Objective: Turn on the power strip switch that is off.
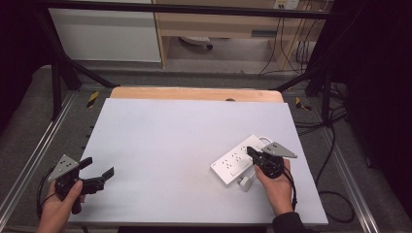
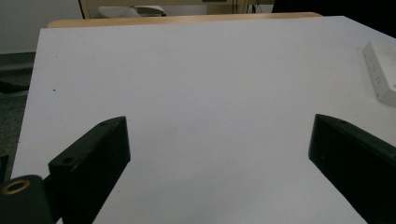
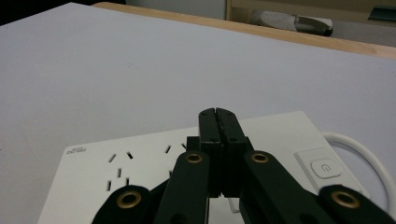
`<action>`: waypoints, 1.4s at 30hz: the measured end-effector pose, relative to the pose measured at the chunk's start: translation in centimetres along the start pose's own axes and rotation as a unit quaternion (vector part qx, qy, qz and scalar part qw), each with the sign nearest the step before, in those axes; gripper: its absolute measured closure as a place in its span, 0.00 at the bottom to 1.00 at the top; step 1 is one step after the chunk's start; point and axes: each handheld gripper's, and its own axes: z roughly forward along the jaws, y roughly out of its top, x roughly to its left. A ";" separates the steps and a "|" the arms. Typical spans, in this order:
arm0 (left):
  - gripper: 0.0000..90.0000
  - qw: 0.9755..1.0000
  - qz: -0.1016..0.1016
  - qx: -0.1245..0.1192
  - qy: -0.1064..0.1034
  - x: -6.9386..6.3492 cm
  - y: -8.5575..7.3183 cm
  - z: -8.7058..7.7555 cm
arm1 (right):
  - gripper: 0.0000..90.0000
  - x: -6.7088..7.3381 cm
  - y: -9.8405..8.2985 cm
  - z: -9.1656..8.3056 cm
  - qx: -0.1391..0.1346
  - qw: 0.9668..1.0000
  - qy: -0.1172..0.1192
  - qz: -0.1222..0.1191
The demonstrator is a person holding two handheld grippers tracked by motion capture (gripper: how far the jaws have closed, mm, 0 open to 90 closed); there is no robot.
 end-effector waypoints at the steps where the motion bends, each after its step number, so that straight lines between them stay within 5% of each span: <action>1: 0.06 1.000 0.000 0.002 0.000 0.0 0.0 0.0 | 1.00 0.0 -0.1 0.0 0.001 1.000 0.001 0.002; 12: 0.06 1.000 0.002 0.011 -0.002 -0.1 -0.1 0.3 | 1.00 -0.4 -1.2 0.3 0.018 1.000 0.000 0.011; 42: 0.06 1.000 0.006 0.017 -0.004 -0.2 -0.1 0.3 | 1.00 -0.1 -1.8 1.4 0.050 0.999 0.001 -0.010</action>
